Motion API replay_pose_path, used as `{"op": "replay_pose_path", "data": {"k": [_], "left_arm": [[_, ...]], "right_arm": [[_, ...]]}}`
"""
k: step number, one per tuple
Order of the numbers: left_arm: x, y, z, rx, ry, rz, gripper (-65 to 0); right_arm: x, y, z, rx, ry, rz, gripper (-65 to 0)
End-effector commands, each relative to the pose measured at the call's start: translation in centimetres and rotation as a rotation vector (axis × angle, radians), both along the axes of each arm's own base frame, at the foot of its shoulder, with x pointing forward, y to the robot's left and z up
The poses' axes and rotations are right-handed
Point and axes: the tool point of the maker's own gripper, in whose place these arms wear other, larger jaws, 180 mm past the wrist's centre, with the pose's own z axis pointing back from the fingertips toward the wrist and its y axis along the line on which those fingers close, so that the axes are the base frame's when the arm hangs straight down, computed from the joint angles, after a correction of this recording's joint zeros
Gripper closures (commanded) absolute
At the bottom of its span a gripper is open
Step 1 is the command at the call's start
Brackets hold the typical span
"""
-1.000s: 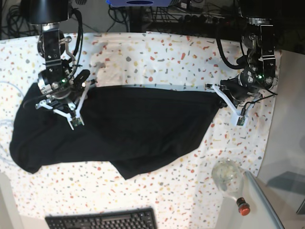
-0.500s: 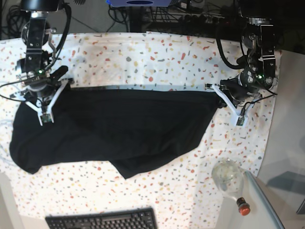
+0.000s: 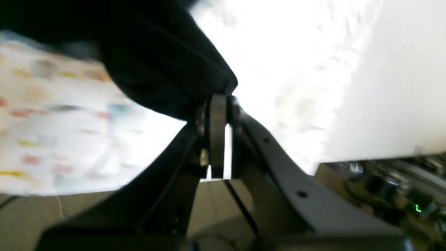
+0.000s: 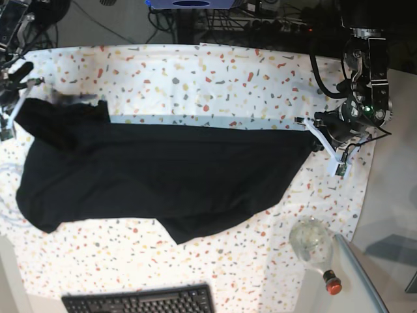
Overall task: Layout the t-shirt on the table in an organized manner, then fold the t-shirt properly
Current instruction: 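Drag the shirt corner outward with the right gripper to spread it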
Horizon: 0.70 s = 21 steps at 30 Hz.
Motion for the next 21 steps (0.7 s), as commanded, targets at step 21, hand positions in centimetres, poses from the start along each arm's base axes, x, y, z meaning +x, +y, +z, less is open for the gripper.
{"op": "replay_pose_path", "data": {"k": [21], "left_arm": [[1.2,0.4,1.4,0.017,-0.05,-0.012,0.0]], "right_arm": [[-2.6,0.1,0.2,0.004,0.021,-0.019,-25.7]]}}
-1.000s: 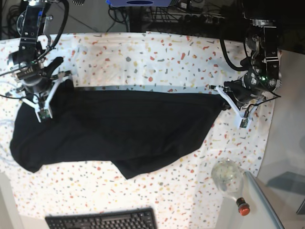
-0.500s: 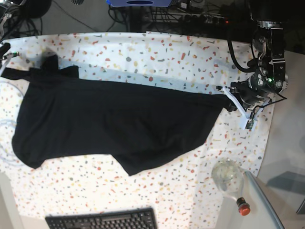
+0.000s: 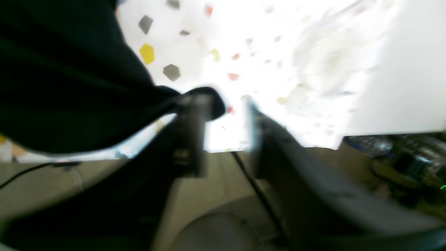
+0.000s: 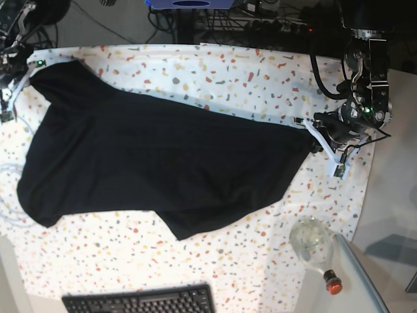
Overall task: Layout the t-shirt on the table in an organized manner, then fold the t-shirt properly
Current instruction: 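Drag the shirt corner outward with the right gripper to spread it, then lift the shirt with both grippers and lay it down spread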
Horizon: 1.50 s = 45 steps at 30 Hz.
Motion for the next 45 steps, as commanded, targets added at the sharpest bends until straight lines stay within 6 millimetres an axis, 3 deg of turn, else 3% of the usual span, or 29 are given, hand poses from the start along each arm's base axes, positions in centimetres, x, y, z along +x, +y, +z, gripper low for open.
{"op": "replay_pose_path", "data": {"k": [1,3,5,8,16,21,24,29,35,40,42,45], "left_arm": [[1.0,0.4,1.2,0.005,-0.048,0.003,0.0],[1.0,0.4,1.2,0.005,-0.047,0.002,0.0],[1.0,0.4,1.2,0.005,-0.047,0.002,0.0],[1.0,0.3,1.2,0.004,-0.049,0.001,0.0],[1.0,0.3,1.2,0.002,-0.049,0.002,0.0],[1.0,0.4,1.2,0.007,-0.049,0.001,0.0],[1.0,0.5,1.2,0.012,-0.045,0.002,0.0],[1.0,0.7,1.2,0.014,-0.046,0.003,0.0],[1.0,0.9,1.3,0.018,-0.047,0.007,0.0],[1.0,0.7,1.2,0.017,-0.046,0.002,0.0],[1.0,0.7,1.2,0.017,-0.046,0.002,0.0],[1.0,0.7,1.2,0.017,-0.045,0.001,0.0]], "right_arm": [[0.9,-0.5,1.9,-0.041,-0.053,0.013,-30.2],[1.5,0.6,3.5,-0.06,-0.095,0.042,-30.3],[2.2,2.8,3.8,-0.045,-0.112,0.098,-27.6],[3.6,6.8,2.7,0.018,-0.103,0.207,-25.4],[6.2,20.2,1.1,0.161,-0.122,0.547,-24.9],[5.4,23.9,-0.9,0.143,-0.141,0.574,-25.2],[5.0,24.2,-2.8,0.09,-0.153,0.554,-25.5],[5.0,22.8,-5.2,-0.014,-0.21,0.495,-28.2],[4.2,21.1,-6.3,-0.095,-0.199,0.446,-32.7],[3.5,21.1,-7.0,-0.093,-0.177,0.444,-32.7],[4.2,20.8,-7.3,-0.102,-0.176,0.445,-32.3],[4.0,19.3,-8.3,-0.12,-0.144,0.415,-32.0]]}}
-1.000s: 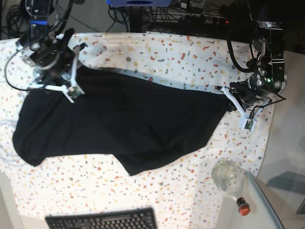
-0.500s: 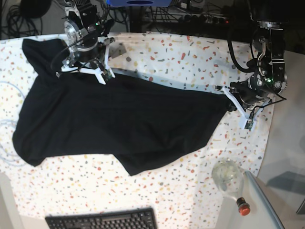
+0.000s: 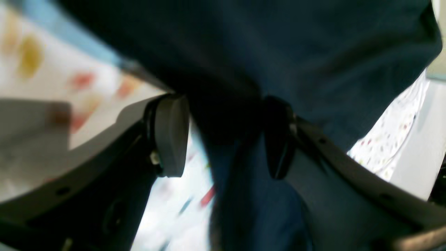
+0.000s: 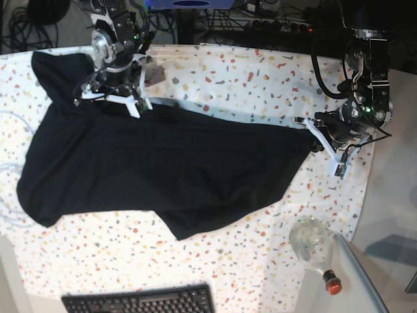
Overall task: Layout the t-shirt on the table in an organized manner, then fold the t-shirt properly
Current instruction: 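Lift the shirt with both grippers and lay it down spread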
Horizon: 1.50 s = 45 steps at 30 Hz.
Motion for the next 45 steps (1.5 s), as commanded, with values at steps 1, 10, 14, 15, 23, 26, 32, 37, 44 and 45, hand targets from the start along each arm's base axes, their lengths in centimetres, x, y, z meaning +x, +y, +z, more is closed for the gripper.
{"op": "replay_pose_path", "data": {"k": [1,10,14,15,23,26,32,37,44,45], "left_arm": [[1.1,0.5,1.2,0.012,-0.048,0.0,0.0],[3.0,0.1,3.3,0.016,-0.113,-0.012,0.0],[7.1,-2.2,8.0,0.023,-0.25,-0.087,0.0],[8.2,-3.0,9.1,0.022,-0.282,-0.108,0.0],[18.8,-7.8,18.5,0.006,-0.485,-0.207,0.0],[23.5,-7.9,22.2,0.005,-0.517,-0.195,0.0],[30.7,-11.1,32.7,-0.039,-0.649,-0.212,0.0],[32.9,-14.1,41.0,-0.066,-0.8,-0.254,0.0],[30.9,-15.2,34.7,-0.075,-0.748,-0.288,0.0],[30.1,-15.0,32.1,-0.074,-0.718,-0.292,0.0]], "right_arm": [[-0.7,-1.2,-0.2,-0.023,0.023,-0.029,-31.2],[2.7,-6.3,4.0,-0.058,-0.114,-0.172,0.0],[6.6,-8.0,8.6,-0.1,-0.217,-0.119,0.0],[7.9,-8.3,9.6,-0.114,-0.219,-0.091,0.0],[20.1,-14.0,18.7,-0.308,-0.23,0.015,0.0],[25.0,-16.6,22.6,-0.35,-0.252,0.017,0.0],[33.0,-20.8,32.1,-0.324,-0.394,-0.001,0.0],[34.6,-24.1,41.0,-0.347,-0.524,-0.053,0.0],[31.3,-24.1,32.1,-0.39,-0.379,-0.006,0.0],[30.1,-23.7,29.1,-0.386,-0.331,0.014,0.0]]}}
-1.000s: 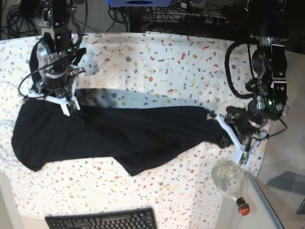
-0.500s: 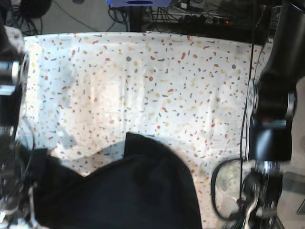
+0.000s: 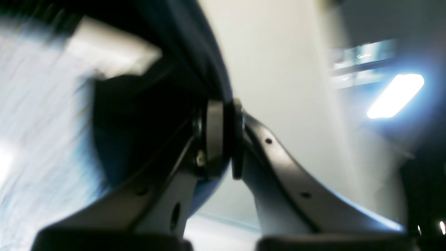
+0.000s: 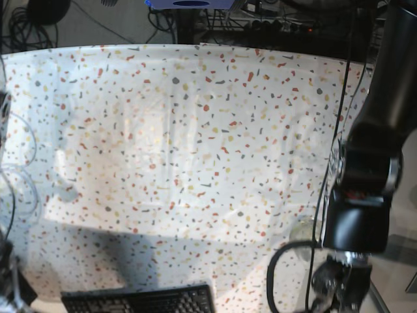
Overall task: Layout the t-shirt on the table in an organized manner, then fold the t-shirt properly
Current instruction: 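Lift the shirt with both grippers and lay it down spread, then hold the shirt edges with both grippers, adjusting the spread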
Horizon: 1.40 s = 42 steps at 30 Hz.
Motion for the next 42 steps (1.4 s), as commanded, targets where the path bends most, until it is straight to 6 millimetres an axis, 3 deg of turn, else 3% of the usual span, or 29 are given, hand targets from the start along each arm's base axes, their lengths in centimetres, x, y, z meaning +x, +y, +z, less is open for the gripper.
{"op": "replay_pose_path", "data": {"k": [1,6,9,11,13,17,24,28,33,36,38,40,42], "left_arm": [[-0.1,1.5,1.0,0.011,-0.049,0.033,0.0],[-7.4,2.4,-12.0,0.082,0.183,0.018,0.0],[-12.9,2.4,-18.7,0.094,0.302,-0.005,0.0],[-16.1,2.4,-21.8,0.097,0.368,-0.016,0.0],[-18.6,2.4,-23.9,0.103,0.416,-0.024,0.0],[-21.8,2.7,-25.6,0.116,0.456,-0.038,0.0],[-23.6,7.4,-23.9,0.118,0.417,0.063,0.0],[-23.8,9.3,-23.7,0.158,0.415,0.081,0.0],[-25.3,9.2,-25.2,0.157,0.459,0.078,0.0],[-26.4,9.3,-26.5,0.156,0.498,0.08,0.0],[-27.0,9.2,-27.4,0.148,0.524,0.083,0.0],[-27.4,9.1,-28.2,0.139,0.548,0.087,0.0],[-27.6,9.2,-28.5,0.14,0.559,0.091,0.0]], "right_arm": [[-1.2,-1.8,0.0,-0.058,0.011,-0.057,0.0],[-7.9,2.8,-13.1,0.019,0.244,-0.003,0.0],[-11.7,5.6,-18.8,0.091,0.358,0.007,0.0],[-13.7,6.5,-20.9,0.162,0.385,-0.028,0.0],[-14.5,7.0,-21.2,0.227,0.363,-0.073,0.0],[-17.3,6.9,-21.4,0.265,0.346,-0.124,0.0],[-24.2,7.1,-24.0,0.235,0.442,-0.125,0.0],[-25.2,7.3,-24.7,0.242,0.465,-0.128,0.0],[-26.4,10.7,-26.0,0.32,0.497,-0.14,0.0],[-26.3,13.7,-24.5,0.411,0.501,-0.118,0.0],[-26.3,14.9,-22.4,0.485,0.49,-0.104,-18.8],[-25.6,14.1,-19.5,0.568,0.4,-0.15,-35.0],[-25.2,12.0,-16.7,0.662,0.286,-0.216,-41.0]]}}
